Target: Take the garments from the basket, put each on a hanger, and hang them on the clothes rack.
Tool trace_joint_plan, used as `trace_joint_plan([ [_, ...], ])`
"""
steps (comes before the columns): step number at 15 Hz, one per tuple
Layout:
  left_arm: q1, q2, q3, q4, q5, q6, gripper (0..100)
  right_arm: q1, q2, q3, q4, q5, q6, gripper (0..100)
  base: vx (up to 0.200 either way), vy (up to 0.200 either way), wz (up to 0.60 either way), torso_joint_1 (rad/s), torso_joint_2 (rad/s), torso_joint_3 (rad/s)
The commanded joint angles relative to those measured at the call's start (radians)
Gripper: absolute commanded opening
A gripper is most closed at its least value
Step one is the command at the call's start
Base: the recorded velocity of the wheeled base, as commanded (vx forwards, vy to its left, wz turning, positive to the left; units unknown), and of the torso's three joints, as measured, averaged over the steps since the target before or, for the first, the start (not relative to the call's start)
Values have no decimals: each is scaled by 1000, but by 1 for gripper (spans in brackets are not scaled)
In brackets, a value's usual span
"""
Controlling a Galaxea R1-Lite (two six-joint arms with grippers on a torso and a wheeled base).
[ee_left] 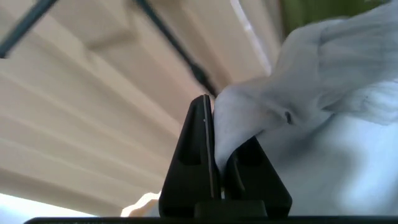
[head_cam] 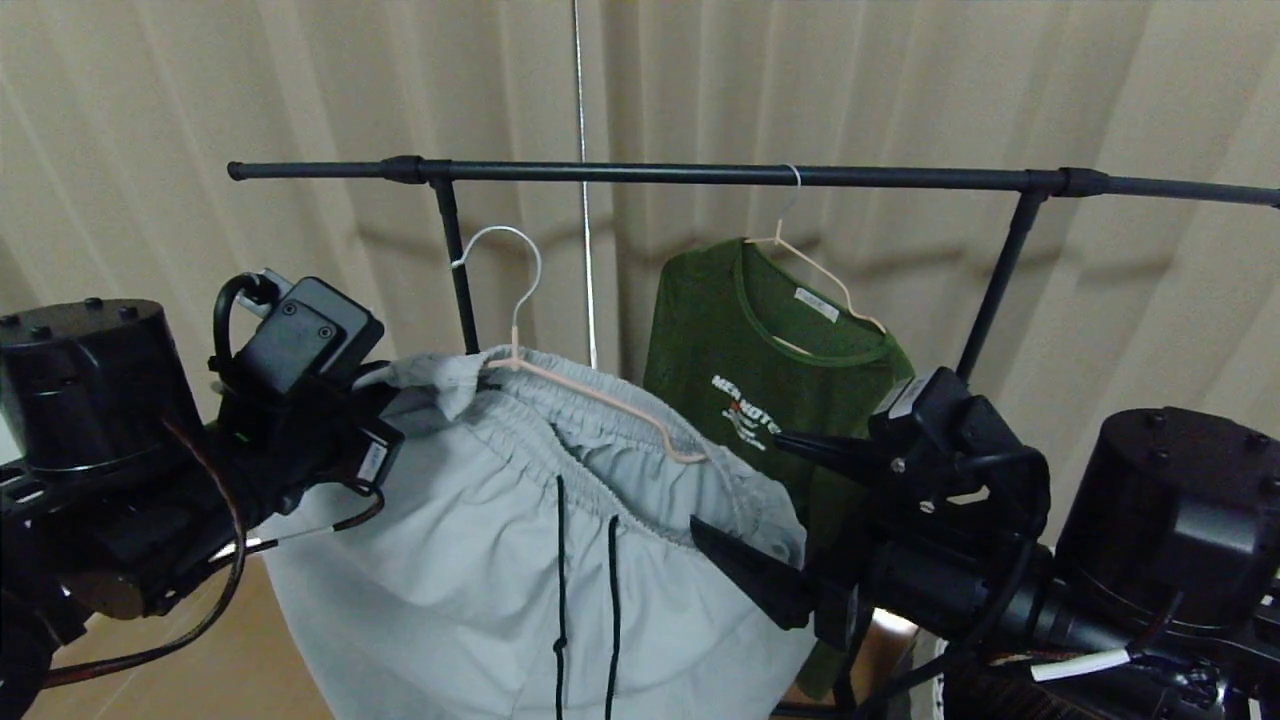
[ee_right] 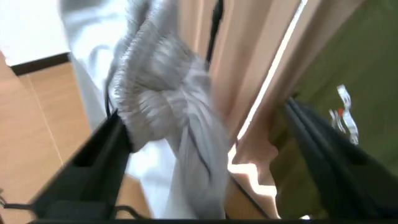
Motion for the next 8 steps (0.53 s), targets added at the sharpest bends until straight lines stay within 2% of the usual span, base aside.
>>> trace_joint_plan([
  [1,-48,10,-1,-1,14,-25,0,3,5,-22,0,0,-18,100,0,0,0,0,0,0],
  [3,-54,18,-10,-1,16,-33,0,4,5,-30,-2,1,-50,100,0,0,0,0,0,0],
  [6,-97,31,-17,-2,16,-88,0,6,74,-100,-36,-2,-116,100,0,0,0,0,0,0],
  [8,-120,27,-13,-2,28,-91,0,-40,143,-153,-93,-3,-179,100,0,0,0,0,0,0],
])
